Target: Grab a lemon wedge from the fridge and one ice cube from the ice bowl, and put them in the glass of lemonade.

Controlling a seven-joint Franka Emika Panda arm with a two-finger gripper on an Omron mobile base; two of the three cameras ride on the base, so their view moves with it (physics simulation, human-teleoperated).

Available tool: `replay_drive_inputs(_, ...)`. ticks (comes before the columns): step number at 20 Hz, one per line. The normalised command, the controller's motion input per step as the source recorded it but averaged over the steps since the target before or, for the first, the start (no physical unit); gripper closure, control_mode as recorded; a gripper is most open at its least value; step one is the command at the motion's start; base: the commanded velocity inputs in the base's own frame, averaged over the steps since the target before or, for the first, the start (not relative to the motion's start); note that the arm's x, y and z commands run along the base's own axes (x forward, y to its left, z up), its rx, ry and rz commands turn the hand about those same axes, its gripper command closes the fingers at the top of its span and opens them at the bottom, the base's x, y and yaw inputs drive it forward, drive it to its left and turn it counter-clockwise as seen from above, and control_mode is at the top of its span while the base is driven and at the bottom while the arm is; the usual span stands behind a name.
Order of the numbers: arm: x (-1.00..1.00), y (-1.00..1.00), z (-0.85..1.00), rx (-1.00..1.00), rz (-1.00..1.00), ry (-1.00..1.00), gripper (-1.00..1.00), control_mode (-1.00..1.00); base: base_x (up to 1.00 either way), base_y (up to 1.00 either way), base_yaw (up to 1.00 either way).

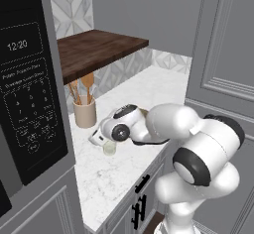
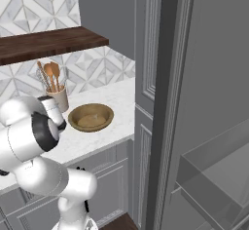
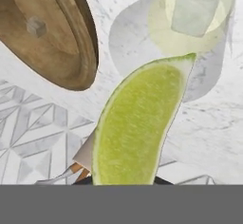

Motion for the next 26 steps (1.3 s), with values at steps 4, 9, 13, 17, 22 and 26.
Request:
replay_drive_inputs(4, 0.04, 0.0, -0.03, 0.0, -0.05, -0.12, 1.0, -1.0, 0.0, 0.0, 0.0)
replay_drive_inputs(9, 0.21, -0.03, -0.19, 0.0, -0.03, -0.09, 1.0, -1.0, 0.0, 0.0, 0.0)
replay_drive_inputs(13, 0.18, 0.0, -0.17, 0.0, -0.02, -0.07, 1.0, -1.0, 0.0, 0.0, 0.0)
replay_drive_inputs(17, 0.08, 0.0, -0.08, 0.0, -0.02, -0.06, 1.0, -1.0, 0.0, 0.0, 0.0)
replay_drive_inputs(22, 0.0, 0.0, 0.0, 0.0, -0.01, -0.06, 1.0, -1.0, 0.0, 0.0, 0.0)
replay_drive_inputs(26, -0.18, 0.0, 0.23, 0.0, -0.02, -0.08, -1.0, -1.0, 0.0, 0.0, 0.0)
